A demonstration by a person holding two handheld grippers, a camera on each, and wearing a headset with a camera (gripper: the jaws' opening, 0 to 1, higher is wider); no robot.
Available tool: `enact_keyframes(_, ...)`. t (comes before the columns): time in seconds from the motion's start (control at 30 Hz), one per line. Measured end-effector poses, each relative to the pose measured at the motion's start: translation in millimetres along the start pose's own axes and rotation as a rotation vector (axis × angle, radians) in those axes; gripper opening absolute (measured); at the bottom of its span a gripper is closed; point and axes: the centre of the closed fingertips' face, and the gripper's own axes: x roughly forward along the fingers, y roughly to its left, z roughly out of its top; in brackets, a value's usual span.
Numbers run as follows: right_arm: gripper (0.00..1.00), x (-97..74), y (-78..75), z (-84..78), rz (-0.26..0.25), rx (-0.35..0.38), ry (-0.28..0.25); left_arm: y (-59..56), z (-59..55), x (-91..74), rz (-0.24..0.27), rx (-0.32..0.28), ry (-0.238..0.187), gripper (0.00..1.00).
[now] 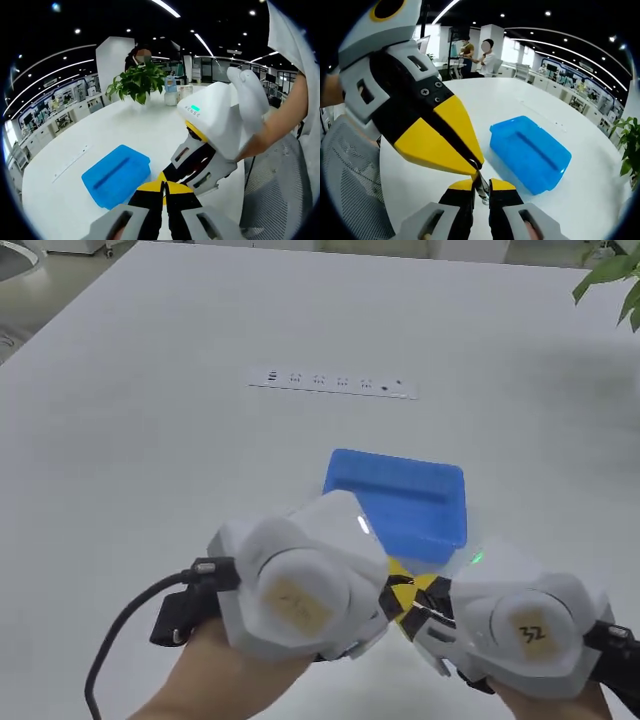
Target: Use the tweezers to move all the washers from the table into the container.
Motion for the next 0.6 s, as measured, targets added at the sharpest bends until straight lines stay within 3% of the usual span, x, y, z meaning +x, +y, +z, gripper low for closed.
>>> enact_keyframes(0.6,0.06,5.4,0.0,-2.9,0.007,0.033,0.002,2.1,-5.6,3.6,0.020,0.019,0.033,0.00)
